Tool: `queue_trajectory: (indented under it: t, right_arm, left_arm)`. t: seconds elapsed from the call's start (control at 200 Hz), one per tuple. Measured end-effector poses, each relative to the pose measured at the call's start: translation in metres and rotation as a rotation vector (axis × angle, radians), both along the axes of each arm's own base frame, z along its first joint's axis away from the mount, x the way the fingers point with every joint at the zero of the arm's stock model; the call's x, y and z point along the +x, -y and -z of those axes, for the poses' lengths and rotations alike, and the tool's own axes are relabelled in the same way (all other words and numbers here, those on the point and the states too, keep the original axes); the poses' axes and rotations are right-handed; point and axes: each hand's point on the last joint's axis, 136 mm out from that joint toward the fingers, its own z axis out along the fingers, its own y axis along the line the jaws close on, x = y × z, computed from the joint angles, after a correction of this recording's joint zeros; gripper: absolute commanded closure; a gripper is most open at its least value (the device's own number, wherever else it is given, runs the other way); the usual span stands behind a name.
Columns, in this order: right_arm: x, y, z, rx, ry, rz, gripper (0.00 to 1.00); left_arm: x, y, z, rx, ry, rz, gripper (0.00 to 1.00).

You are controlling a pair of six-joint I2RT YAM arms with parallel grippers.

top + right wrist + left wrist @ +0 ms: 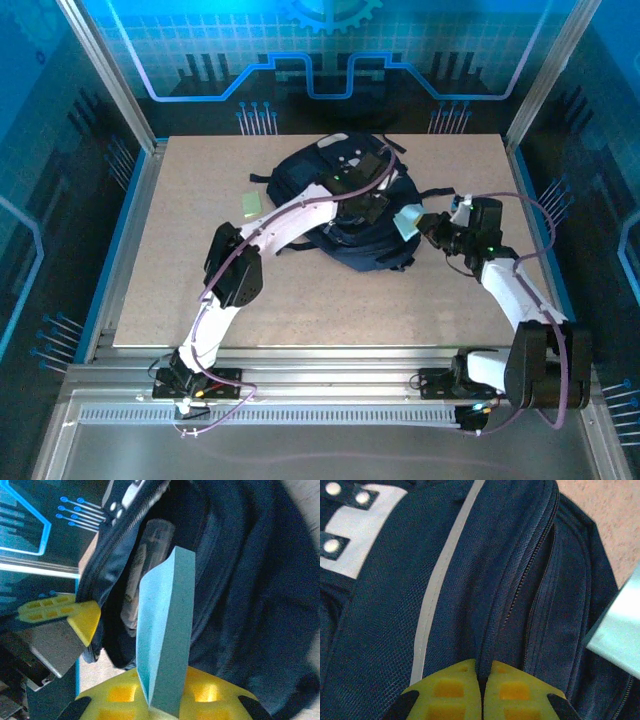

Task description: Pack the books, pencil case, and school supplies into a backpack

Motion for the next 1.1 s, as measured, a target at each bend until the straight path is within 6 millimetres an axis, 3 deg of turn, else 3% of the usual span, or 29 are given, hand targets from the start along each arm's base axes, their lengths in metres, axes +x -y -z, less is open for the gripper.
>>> queue_trajectory:
  t: [0.37,0.625,0.855,1.021,1.101]
  right_arm:
    - [0.029,-0.057,0.017,0.195,-0.086,-0.036,0.86]
    - [0.053,-0.07,0.019,0.298,-0.083,-0.024,0.87]
    - [0.054,-0.072,0.002,0.331,-0.056,-0.026,0.87]
    - [0.045,-0.07,-0.028,0.323,0.006,-0.04,0.86]
    - [0.045,-0.07,-0.033,0.325,0.021,-0.041,0.86]
  left_arm:
    - [0.005,-0.006,-0.017,-0.077,-0.015,-0.015,1.0]
    - [0.005,-0.01,-0.033,-0.118,-0.006,-0.032,1.0]
    - [0.002,-0.01,-0.034,-0.13,-0.005,-0.026,1.0]
    - [0.003,-0.009,-0.034,-0.134,-0.001,-0.025,1.0]
    - [0.003,-0.008,-0.035,-0.141,0.002,-0.023,1.0]
